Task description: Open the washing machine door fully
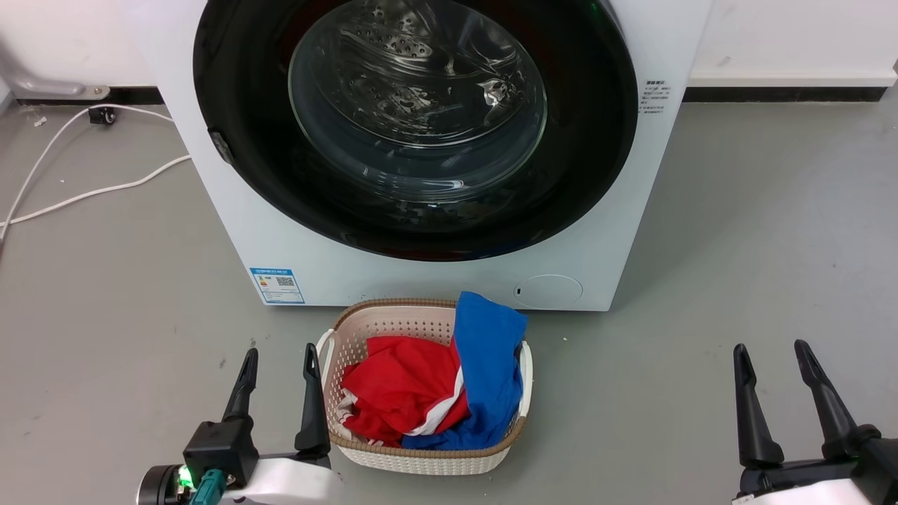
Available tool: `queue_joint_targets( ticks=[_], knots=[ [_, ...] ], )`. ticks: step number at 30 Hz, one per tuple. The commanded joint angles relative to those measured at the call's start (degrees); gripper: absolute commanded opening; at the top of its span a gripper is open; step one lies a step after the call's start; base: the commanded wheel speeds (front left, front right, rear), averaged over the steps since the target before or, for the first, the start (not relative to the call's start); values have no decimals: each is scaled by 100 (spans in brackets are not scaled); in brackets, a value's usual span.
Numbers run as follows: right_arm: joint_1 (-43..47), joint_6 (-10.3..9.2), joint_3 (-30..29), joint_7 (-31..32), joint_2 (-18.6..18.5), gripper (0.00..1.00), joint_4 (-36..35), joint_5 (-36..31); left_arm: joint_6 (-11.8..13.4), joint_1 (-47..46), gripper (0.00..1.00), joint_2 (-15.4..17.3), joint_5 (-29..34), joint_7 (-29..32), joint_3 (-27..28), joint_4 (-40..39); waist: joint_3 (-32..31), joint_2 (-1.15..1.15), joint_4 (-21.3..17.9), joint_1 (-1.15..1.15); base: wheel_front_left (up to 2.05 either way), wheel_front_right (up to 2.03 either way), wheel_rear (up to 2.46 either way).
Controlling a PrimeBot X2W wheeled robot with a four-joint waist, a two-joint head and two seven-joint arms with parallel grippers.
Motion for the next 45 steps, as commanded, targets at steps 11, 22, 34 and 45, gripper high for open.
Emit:
queue_joint_targets(
  ticks=[11,22,34,45],
  knots=[
    [132,12,-29,-134,1,100,-94,-238,-97,123,100,-88,490,-147,59,-33,-1,0,33,0,0,0,0],
    [215,7,-46,-225,3,100,-28,-218,-134,189,100,-150,813,-244,131,-31,-13,0,48,0,0,0,0],
    [218,7,-11,-225,3,100,36,-80,-198,210,100,-175,761,-233,212,59,-28,0,53,0,0,0,0],
    [152,8,-88,-225,3,100,35,544,-208,222,100,-179,705,-233,233,91,-44,0,49,0,0,0,0]
  ],
)
